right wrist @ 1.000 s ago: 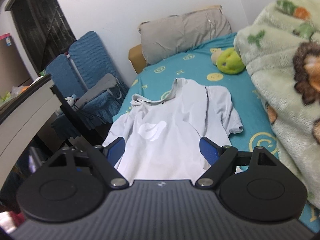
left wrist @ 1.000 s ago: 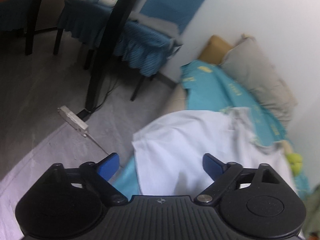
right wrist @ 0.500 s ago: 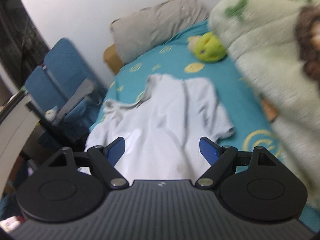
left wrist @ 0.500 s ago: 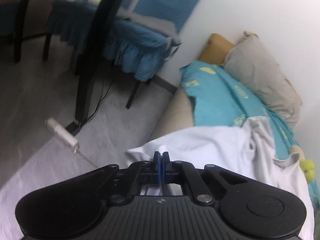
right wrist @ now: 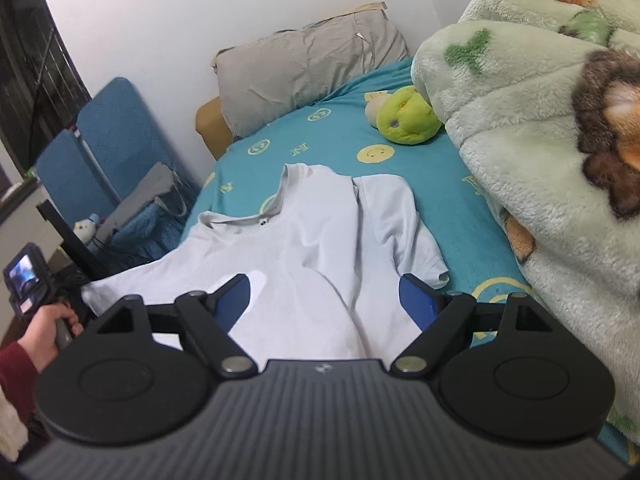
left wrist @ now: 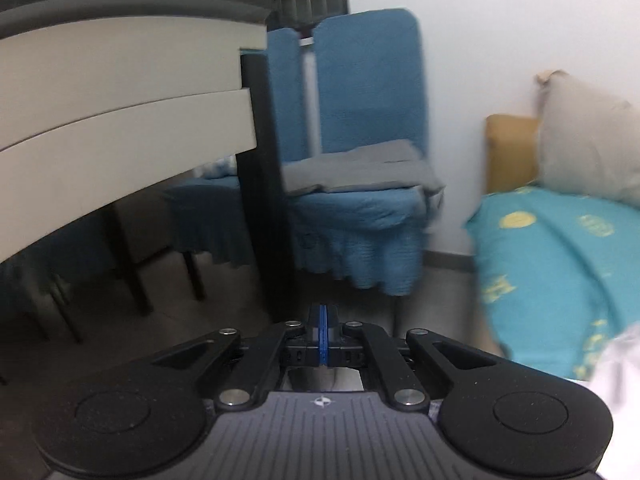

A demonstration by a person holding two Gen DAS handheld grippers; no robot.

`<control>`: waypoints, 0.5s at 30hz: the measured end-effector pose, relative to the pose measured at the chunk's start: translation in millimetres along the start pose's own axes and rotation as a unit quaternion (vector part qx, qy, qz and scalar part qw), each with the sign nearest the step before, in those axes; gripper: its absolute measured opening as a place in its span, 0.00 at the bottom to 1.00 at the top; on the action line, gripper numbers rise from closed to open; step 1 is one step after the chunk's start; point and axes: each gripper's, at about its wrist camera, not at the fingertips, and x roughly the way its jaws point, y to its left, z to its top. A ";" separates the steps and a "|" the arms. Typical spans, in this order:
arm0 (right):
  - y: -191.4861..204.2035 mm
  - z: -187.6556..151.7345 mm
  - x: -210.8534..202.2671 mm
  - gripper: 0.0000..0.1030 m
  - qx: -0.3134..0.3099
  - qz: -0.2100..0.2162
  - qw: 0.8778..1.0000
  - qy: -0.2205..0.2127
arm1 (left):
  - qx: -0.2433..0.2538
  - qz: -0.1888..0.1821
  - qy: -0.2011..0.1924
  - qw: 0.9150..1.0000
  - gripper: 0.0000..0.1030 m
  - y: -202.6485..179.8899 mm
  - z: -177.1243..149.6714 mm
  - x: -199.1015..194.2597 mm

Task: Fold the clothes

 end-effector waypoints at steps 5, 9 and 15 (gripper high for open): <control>2.1 -2.1 6.6 0.81 -0.020 -0.001 1.000 0.004 | -0.019 -0.074 0.036 0.996 0.18 0.8 -23.3 -1.5; 8.4 -4.3 8.7 0.81 -0.038 0.006 0.999 0.005 | -0.017 -0.135 0.047 0.990 0.49 4.6 -34.9 -39.5; 18.7 -10.4 0.7 0.81 -0.069 0.019 0.997 -0.002 | 0.006 -0.192 0.031 0.981 0.82 12.9 -46.7 -134.6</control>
